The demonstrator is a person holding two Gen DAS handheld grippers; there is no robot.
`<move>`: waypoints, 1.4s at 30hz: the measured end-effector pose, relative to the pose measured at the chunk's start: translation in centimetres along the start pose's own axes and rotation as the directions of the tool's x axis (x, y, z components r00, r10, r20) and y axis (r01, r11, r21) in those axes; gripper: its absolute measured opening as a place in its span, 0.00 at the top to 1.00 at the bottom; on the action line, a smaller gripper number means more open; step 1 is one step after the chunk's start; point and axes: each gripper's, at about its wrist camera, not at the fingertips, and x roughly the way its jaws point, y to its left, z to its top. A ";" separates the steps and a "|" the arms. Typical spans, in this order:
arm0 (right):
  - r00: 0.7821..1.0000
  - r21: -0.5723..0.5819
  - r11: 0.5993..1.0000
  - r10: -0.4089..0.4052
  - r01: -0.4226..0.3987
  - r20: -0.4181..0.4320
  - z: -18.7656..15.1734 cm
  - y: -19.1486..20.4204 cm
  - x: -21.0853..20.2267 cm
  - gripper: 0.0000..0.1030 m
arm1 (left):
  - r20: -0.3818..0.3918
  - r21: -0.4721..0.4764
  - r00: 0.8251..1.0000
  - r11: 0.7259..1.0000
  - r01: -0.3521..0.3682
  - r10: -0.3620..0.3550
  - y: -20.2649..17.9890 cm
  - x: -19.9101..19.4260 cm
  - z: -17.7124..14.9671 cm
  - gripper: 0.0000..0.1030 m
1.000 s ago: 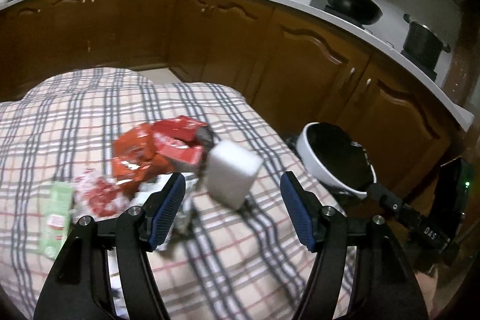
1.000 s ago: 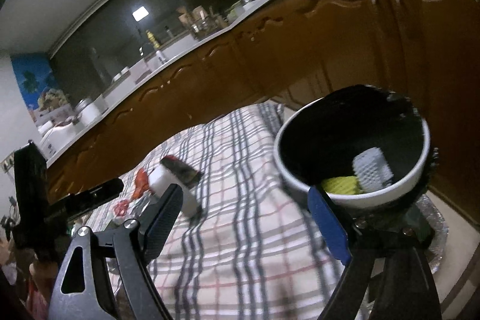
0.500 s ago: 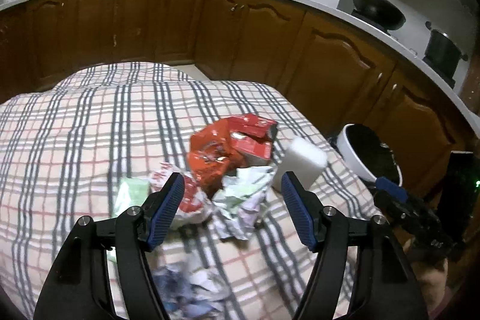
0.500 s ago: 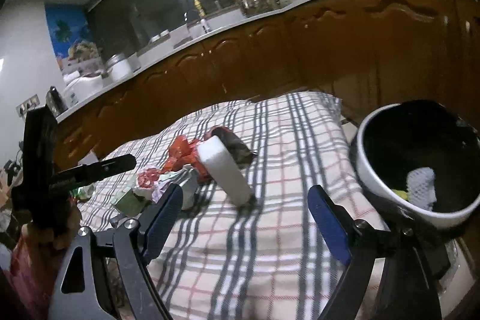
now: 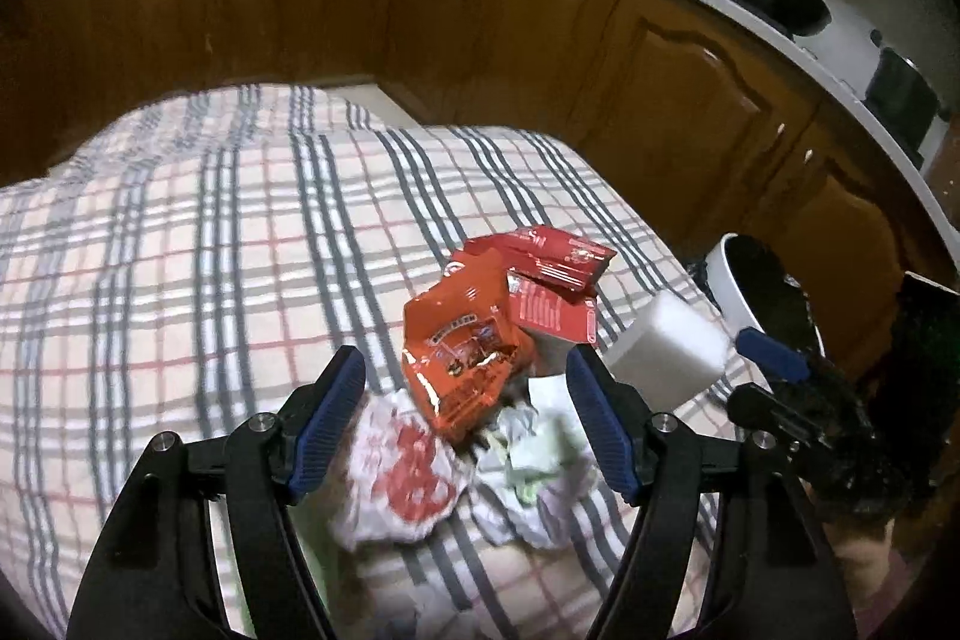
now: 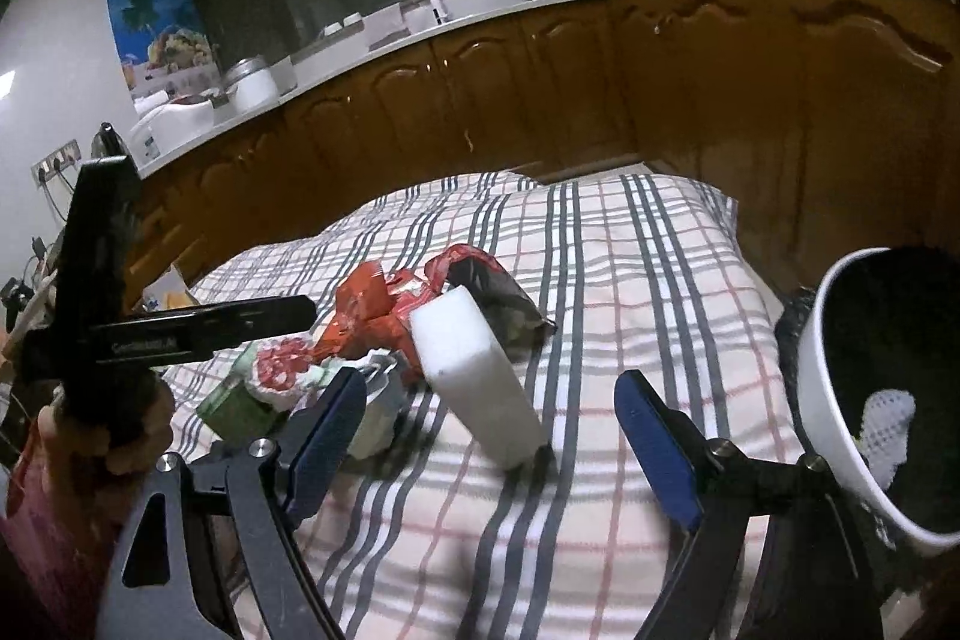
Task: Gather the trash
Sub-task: 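Grasp the white box with the right tool while the left grasps the orange wrapper, then carry the box and orange wrapper to the bin and release both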
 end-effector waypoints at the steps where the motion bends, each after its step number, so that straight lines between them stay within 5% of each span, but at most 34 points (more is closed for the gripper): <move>1: 1.000 -0.001 1.000 -0.003 0.003 -0.004 0.1 -0.1 0.3 0.16 | -0.015 -0.006 1.000 1.000 0.002 -0.002 0.1 0.6 0.2 0.31; 6: 1.000 0.015 1.000 0.010 -0.010 -0.026 0.2 -0.5 1.6 0.25 | -0.060 -0.012 0.998 1.000 0.012 -0.013 0.3 2.6 0.4 0.32; 8: 0.999 0.023 1.000 0.018 -0.017 -0.033 0.1 -0.6 1.9 0.38 | -0.067 -0.011 0.998 1.000 0.007 -0.008 0.2 2.9 0.4 0.32; 10: 0.999 0.039 0.999 0.028 -0.027 -0.043 0.0 -0.9 2.2 0.64 | -0.067 0.000 0.998 1.000 0.014 -0.014 -0.1 3.0 0.3 0.56; 11: 0.999 0.048 0.998 0.029 -0.027 -0.046 -0.1 -1.0 2.2 0.68 | -0.073 0.005 0.997 1.000 0.022 -0.021 -0.2 3.1 0.3 0.55; 15: 0.999 0.070 0.997 0.034 -0.031 -0.036 -0.4 -1.2 1.7 0.69 | -0.041 0.037 0.999 0.999 0.022 -0.021 -0.9 2.3 0.0 0.62; 16: 0.999 0.071 0.997 0.033 -0.031 -0.031 -0.5 -1.2 1.4 0.69 | -0.035 0.040 0.999 0.999 0.028 -0.027 -1.0 2.0 0.1 0.78; 17: 0.999 0.074 0.997 0.035 -0.033 -0.025 -0.6 -1.2 1.1 0.69 | -0.037 0.037 0.999 0.999 0.040 -0.039 -1.1 1.7 0.0 0.84; 30: 0.995 0.125 0.992 0.021 -0.032 0.093 0.0 -2.6 -4.8 0.70 | 0.072 0.071 0.989 0.990 0.124 -0.129 -4.7 -3.3 0.5 0.85; 42: 0.987 0.184 0.981 -0.079 0.052 0.141 -1.0 -6.5 -9.7 0.70 | 0.038 0.145 0.971 0.962 0.230 -0.238 -11.3 -2.1 0.1 0.85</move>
